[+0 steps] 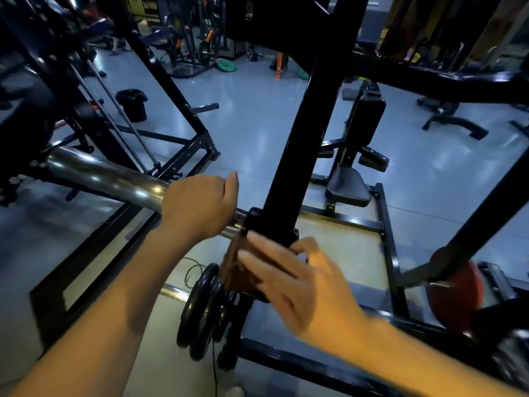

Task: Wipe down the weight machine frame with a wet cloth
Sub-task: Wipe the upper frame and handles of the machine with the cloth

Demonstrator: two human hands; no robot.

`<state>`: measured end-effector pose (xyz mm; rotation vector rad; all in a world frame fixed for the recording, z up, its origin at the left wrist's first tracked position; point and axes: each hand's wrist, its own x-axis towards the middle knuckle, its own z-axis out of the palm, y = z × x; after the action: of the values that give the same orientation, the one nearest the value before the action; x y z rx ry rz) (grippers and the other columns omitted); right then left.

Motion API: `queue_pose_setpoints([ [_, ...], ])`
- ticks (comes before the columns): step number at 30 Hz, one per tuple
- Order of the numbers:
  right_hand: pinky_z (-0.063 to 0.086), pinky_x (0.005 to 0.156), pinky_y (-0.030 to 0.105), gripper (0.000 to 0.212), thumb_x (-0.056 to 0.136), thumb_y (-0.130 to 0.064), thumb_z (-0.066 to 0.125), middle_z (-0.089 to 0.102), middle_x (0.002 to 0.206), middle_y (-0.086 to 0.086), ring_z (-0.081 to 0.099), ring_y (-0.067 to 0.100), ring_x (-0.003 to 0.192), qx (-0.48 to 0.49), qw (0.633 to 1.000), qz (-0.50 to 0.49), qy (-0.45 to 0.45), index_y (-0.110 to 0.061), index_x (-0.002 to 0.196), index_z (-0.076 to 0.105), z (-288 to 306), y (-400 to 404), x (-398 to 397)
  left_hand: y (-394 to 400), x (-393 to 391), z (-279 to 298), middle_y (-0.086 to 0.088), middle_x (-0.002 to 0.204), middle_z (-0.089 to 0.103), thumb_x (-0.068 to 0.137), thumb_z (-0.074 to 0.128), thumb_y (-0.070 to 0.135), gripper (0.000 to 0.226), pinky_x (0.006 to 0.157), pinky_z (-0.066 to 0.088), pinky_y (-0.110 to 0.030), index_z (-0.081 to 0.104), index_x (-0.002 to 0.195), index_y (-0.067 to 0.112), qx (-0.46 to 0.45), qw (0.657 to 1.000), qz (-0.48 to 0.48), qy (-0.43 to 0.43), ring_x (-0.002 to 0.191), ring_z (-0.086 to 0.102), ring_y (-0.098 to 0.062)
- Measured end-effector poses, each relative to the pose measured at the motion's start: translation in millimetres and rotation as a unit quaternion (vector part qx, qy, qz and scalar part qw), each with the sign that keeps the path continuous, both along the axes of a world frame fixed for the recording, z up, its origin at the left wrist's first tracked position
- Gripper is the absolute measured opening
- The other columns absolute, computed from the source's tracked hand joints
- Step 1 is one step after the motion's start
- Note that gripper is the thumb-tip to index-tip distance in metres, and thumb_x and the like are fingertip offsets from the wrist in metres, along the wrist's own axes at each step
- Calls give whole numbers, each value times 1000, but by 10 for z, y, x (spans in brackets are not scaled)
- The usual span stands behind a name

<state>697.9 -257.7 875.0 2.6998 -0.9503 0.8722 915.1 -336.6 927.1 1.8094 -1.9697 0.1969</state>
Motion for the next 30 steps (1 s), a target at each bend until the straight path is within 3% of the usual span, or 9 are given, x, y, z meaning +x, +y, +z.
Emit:
queue_pose_setpoints([
  [5, 47, 79, 22, 42, 107, -37, 48, 48, 157, -12, 46, 18, 101, 18, 999, 33, -4, -34, 150, 51, 35, 32, -218, 47, -97, 102, -8, 58, 56, 105, 44, 33, 47, 52, 39, -36, 62, 69, 9, -77, 969, -11, 236, 51, 48, -21],
  [8, 51, 87, 20, 46, 109, -36, 48, 52, 147, -27, 56, 9, 111, 153, 968, -45, -193, -50, 152, 39, 92, 6, -530, 219, -358, 210, 0, 71, 64, 104, 49, 28, 32, 56, 41, -29, 69, 85, 12, -117, 938, -47, 324, 63, 55, -13],
  [13, 55, 69, 28, 28, 108, -38, 50, 77, 110, -1, 73, 10, 78, 430, 647, -189, -600, -33, 131, 65, 278, 18, -1151, 565, -1160, 259, 17, 72, 53, 104, 52, 28, 22, 63, 37, -16, 68, 91, 23, -170, 944, -147, 242, 70, 50, -8],
  [15, 60, 73, 40, 34, 105, -46, 51, 78, 106, 9, 75, 22, 82, 495, 521, -190, -668, -25, 125, 70, 289, 78, -1394, 640, -1559, 203, 14, 67, 57, 103, 58, 27, 21, 60, 41, -17, 70, 88, 21, -80, 935, -206, 277, 67, 56, -9],
  [18, 60, 86, 57, 47, 100, -52, 54, 76, 113, 16, 75, 35, 99, 515, 428, -184, -719, -18, 127, 71, 285, 224, -1640, 642, -2116, 14, 12, 75, 66, 102, 57, 46, 28, 66, 46, -23, 72, 92, 24, 153, 918, -220, 293, 75, 62, -7],
  [21, 64, 71, 51, 46, 106, -47, 46, 75, 115, 18, 76, 34, 101, 498, 412, -147, -749, -14, 127, 70, 359, 350, -1822, 562, -2529, -222, 6, 81, 69, 84, 48, 84, 62, 81, 52, -33, 67, 85, 25, 372, 833, -197, 359, 84, 68, -17],
  [24, 64, 76, 45, 41, 108, -42, 43, 77, 110, 15, 77, 30, 99, 484, 476, -166, -716, -16, 122, 71, 395, 400, -1977, 570, -2838, -318, 6, 99, 79, 73, 65, 83, 64, 97, 57, -45, 78, 90, 23, 434, 705, -186, 528, 99, 75, -22],
  [27, 60, 85, 49, 38, 110, -40, 42, 78, 105, 15, 76, 30, 96, 436, 573, -236, -653, -17, 116, 71, 341, 369, -2100, 571, -3049, -307, 4, 86, 79, 100, 62, 45, 35, 76, 58, -24, 76, 93, 14, 343, 747, -190, 536, 85, 75, -17],
  [30, 57, 82, 40, 38, 111, -34, 42, 78, 104, 13, 76, 26, 97, 402, 589, -290, -639, -12, 113, 73, 264, 281, -2243, 463, -3161, -277, 11, 53, 51, 105, 53, 38, 46, 55, 38, -29, 53, 69, 10, 267, 820, -204, 463, 54, 47, -12],
])
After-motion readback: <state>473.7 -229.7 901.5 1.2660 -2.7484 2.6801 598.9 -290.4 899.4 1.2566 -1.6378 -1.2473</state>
